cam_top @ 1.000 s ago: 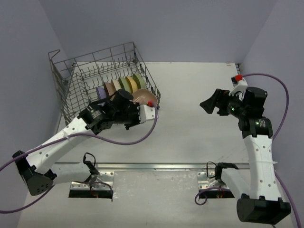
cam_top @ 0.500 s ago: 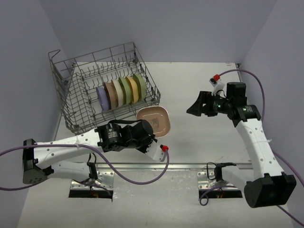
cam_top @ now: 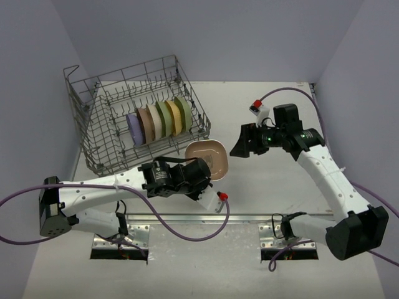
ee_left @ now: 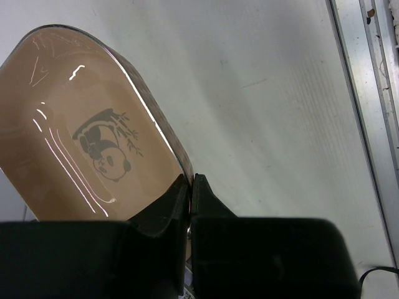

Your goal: Unload the plates from the dish rack

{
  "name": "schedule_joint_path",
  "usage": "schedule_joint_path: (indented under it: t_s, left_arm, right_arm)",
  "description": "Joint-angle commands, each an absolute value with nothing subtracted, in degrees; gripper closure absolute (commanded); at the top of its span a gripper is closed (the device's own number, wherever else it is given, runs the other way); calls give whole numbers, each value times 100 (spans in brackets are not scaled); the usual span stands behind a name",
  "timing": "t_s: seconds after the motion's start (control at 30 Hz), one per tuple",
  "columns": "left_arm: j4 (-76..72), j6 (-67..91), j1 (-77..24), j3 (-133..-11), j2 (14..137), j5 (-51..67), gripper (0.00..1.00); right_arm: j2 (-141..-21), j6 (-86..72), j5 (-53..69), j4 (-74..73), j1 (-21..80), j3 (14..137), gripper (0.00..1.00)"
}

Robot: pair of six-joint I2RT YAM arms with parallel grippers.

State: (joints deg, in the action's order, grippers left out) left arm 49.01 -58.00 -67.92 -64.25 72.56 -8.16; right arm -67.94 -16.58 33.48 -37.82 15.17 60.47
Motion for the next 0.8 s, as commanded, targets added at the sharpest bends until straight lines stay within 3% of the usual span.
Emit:
schedule_joint_path:
  t_s: [0.0, 0.17, 0.37, 0.57, 0.6, 0.7, 0.73, 0.77]
  left_arm:
    - [4641, -5775, -6838, -6789, 7366, -820, 100]
    - [4527, -5715, -6847, -6896, 7478, -870, 100]
    - [4299, -5498, -6847, -7029, 7558, -847, 100]
    - [4072, -5172, -6838, -7050, 7516, -920, 100]
    - [4038, -5129, -6838, -7033, 7515, -923, 100]
    - [3933, -4926, -6834, -6974, 7484, -1108, 100]
    - [3895, -4854, -6838, -6929, 7465, -1211, 94]
    - [3848, -4764, -6836, -6878, 7429, -1339, 82]
  right_arm:
    - [-6947, -1798, 3321, -3628, 1904, 6057, 22]
    - [-7121, -1981, 3101, -3531, 2107, 6051, 25]
    - [-7561, -2142, 3106, -3464, 2223, 6139, 38]
    - [-7993, -2160, 3878, -3440, 2258, 6387, 63]
    - [-7998, -2162, 4027, -3413, 2251, 6397, 64]
    - [-8082, -2179, 4069, -3397, 2250, 6451, 90]
    - [-8068, -2137, 3993, -3433, 2243, 6463, 96]
    - [-8033, -2081, 3872, -3472, 2233, 6471, 100]
